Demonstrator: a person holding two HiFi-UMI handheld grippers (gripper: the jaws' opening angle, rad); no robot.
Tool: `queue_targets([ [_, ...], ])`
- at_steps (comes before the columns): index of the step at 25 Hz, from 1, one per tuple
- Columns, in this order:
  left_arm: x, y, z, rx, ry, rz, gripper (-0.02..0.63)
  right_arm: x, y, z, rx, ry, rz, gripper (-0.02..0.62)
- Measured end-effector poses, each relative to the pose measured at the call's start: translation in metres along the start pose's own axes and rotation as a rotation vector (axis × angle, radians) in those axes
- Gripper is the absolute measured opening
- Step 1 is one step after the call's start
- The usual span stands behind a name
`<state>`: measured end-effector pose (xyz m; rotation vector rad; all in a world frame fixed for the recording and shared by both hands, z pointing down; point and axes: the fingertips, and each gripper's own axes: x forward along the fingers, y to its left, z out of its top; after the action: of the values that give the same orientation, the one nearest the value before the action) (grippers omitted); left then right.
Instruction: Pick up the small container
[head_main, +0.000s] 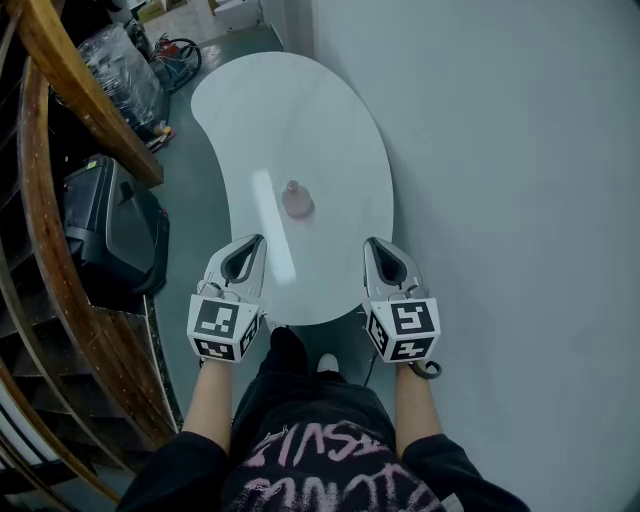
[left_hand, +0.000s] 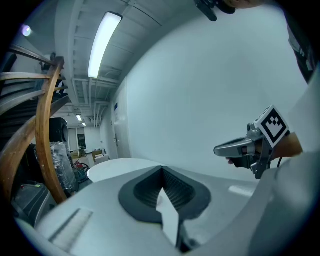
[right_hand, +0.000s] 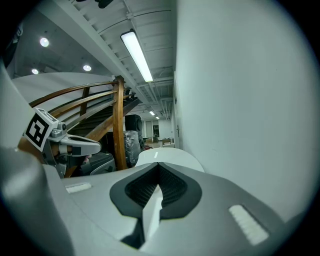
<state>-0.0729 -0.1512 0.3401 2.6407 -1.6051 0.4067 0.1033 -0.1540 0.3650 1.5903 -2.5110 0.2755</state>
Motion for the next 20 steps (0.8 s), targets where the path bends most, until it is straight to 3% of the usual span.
queue_targets([
  [20,0.035,0.016,-0.016,-0.067,0.008,-0.051,0.001,0.029,-0.011,-0.005,0.009,0.023,-0.049,0.021],
])
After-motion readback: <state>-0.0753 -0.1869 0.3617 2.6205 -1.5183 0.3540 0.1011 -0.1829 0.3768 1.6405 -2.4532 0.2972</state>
